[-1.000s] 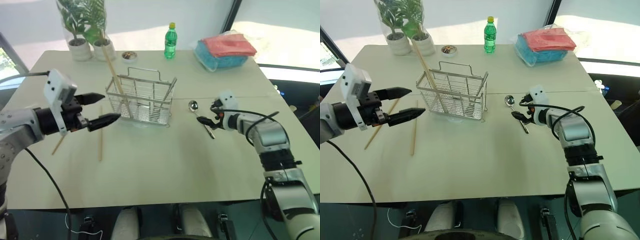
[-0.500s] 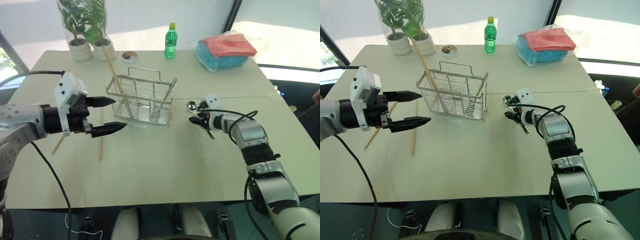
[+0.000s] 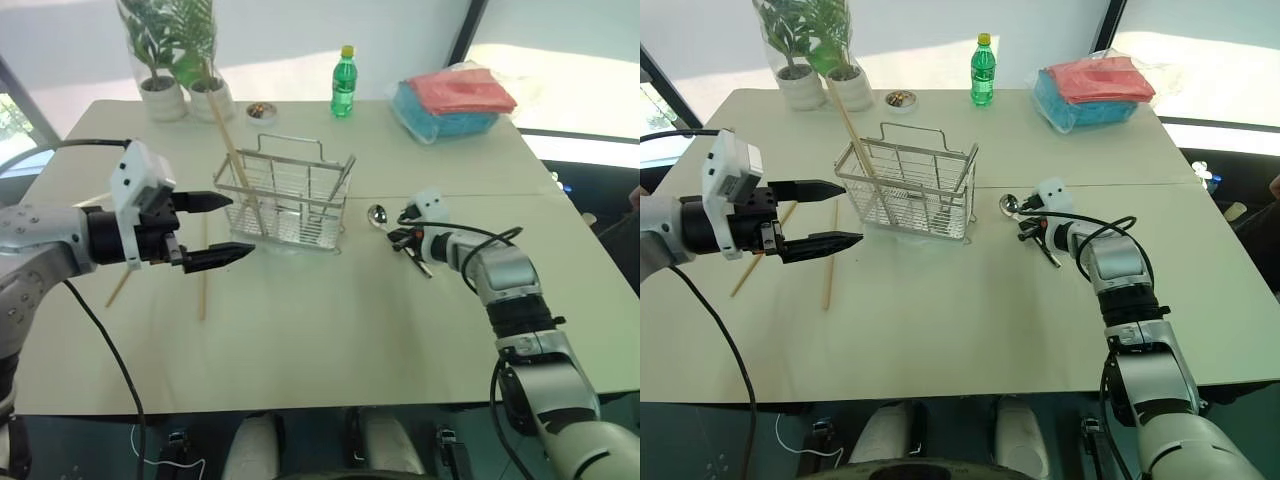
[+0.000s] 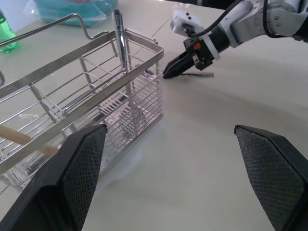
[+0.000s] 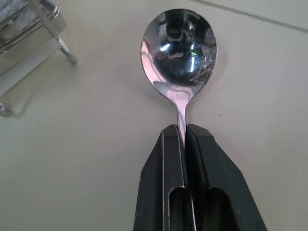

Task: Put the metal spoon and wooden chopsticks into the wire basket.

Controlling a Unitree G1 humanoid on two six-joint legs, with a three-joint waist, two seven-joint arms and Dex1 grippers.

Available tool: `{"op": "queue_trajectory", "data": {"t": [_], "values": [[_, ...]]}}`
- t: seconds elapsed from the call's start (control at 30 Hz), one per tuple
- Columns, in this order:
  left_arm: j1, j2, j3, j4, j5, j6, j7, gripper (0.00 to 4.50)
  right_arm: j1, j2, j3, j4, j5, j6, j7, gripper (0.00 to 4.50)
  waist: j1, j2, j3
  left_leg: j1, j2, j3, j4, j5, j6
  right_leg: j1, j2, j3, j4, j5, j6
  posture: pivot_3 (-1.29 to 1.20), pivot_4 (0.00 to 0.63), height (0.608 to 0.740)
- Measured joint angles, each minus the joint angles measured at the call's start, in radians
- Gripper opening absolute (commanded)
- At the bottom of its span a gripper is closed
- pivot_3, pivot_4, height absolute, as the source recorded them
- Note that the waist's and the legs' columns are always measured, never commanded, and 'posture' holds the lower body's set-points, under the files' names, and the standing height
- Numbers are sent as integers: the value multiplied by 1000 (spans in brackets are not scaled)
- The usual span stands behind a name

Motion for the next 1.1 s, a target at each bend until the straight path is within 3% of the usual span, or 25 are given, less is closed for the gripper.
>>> {"op": "queue_trajectory", "data": {"t": [0.2,0.33,0.63,0.87,1.1], "values": [[-10,-26,11,13,1,-18,35,4500,-73,-38,-214,-122,99,-22,-48,48,-5,1,1,1,0,0,0,0,0,0,1,0,0,0,0,0,150,723],[-43,-46,12,47,11,-24,69,4500,-185,4,-275,-215,206,11,-51,48,-9,1,1,3,2,-1,-1,0,0,0,3,0,2,0,1,0,150,723],[-96,-71,13,111,50,-43,115,4500,-379,347,-182,-311,384,42,-117,48,-1,0,0,1,5,-3,-2,0,0,-1,7,1,4,2,3,0,150,723],[-95,-71,32,111,47,-38,129,4500,-382,406,-129,-198,337,-143,-122,48,-3,-1,0,-2,-1,-2,-1,0,0,0,1,1,2,3,2,0,150,723],[-91,-56,92,95,30,-15,152,4500,-253,441,-87,7,197,-404,-129,48,-8,0,0,0,-1,-3,-1,1,-2,-1,1,1,3,3,3,0,150,723]]}}
